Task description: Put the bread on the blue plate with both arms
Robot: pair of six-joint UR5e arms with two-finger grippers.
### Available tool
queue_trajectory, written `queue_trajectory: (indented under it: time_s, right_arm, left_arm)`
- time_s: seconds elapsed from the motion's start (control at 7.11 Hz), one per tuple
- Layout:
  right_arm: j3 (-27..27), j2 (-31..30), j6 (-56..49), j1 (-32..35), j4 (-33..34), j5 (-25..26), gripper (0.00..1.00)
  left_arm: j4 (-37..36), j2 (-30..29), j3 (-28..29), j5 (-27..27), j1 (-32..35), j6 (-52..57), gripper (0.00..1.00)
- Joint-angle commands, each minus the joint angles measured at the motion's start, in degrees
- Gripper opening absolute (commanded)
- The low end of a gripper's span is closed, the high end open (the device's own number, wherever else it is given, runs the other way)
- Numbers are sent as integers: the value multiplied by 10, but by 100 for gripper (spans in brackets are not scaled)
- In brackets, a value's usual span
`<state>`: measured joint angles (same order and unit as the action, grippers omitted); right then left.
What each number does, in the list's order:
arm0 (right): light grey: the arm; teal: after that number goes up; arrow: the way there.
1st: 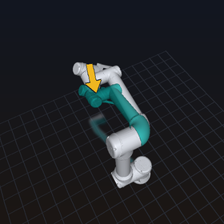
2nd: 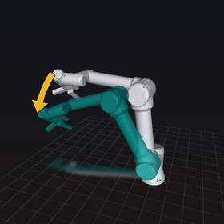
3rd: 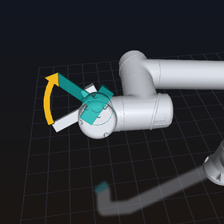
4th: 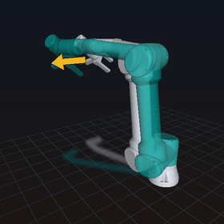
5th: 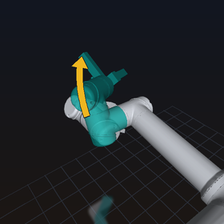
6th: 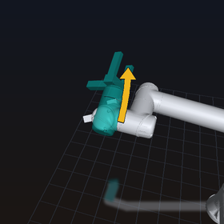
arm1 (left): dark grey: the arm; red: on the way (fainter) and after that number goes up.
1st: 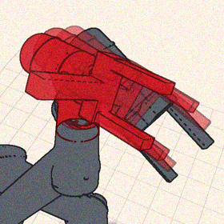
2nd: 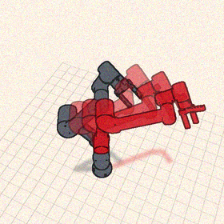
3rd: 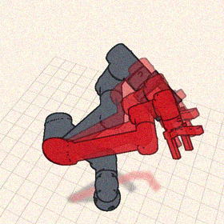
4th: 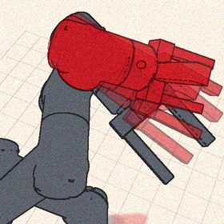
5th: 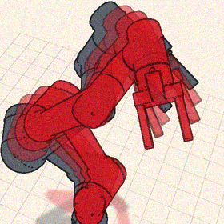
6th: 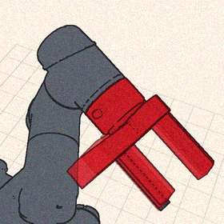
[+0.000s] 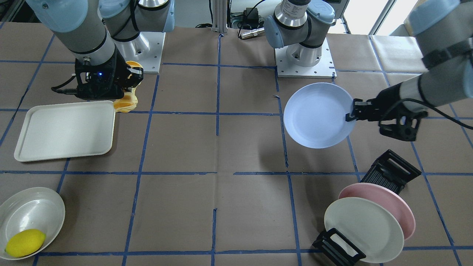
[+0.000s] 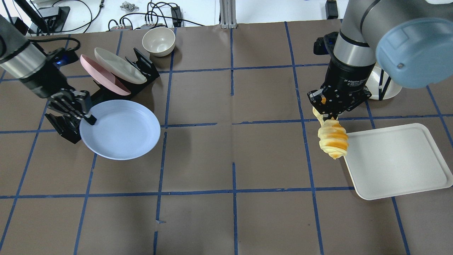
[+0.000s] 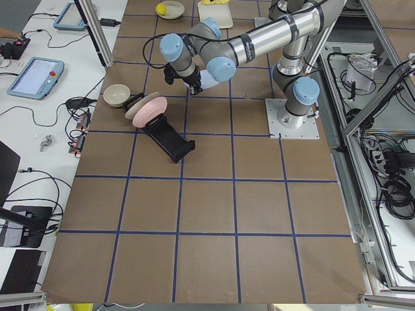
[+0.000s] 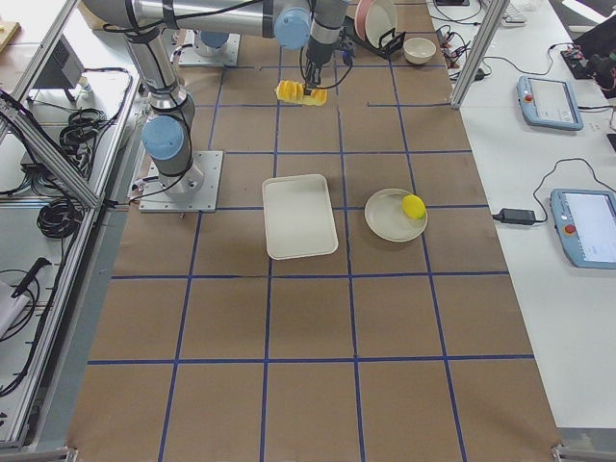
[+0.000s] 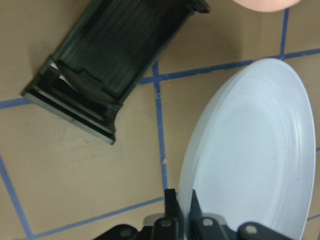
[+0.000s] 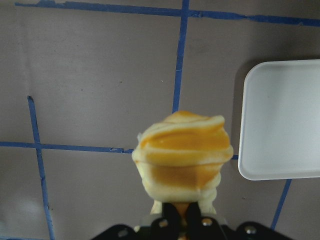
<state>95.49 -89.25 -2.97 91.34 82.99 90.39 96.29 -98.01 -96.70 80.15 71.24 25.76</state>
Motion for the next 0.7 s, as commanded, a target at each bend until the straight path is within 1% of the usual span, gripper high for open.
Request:
queue_trajectory:
  time_s: [0.0,0.14,0.28,0.42,0.56]
  right_arm:
    - [4,1,1,2,2,-3,14]
    - [8,2,1,2,2,-3,14]
    - [13,2,-3,2,4,-3,14]
    - [5,2,2,7,7,-5,14]
    - [7,24,6,16,37,-18,14]
  left_arm:
    - [-153,-19,-72,-52,113,-134,4]
    - [-229,-59,-71,-77,148,-225,4]
    - [-253,-83,-72,-124,180,-255,4]
    - [-293,-97,-77,-143,202,-272,5]
    - [-340,-123,-79,-145,218,-286,5]
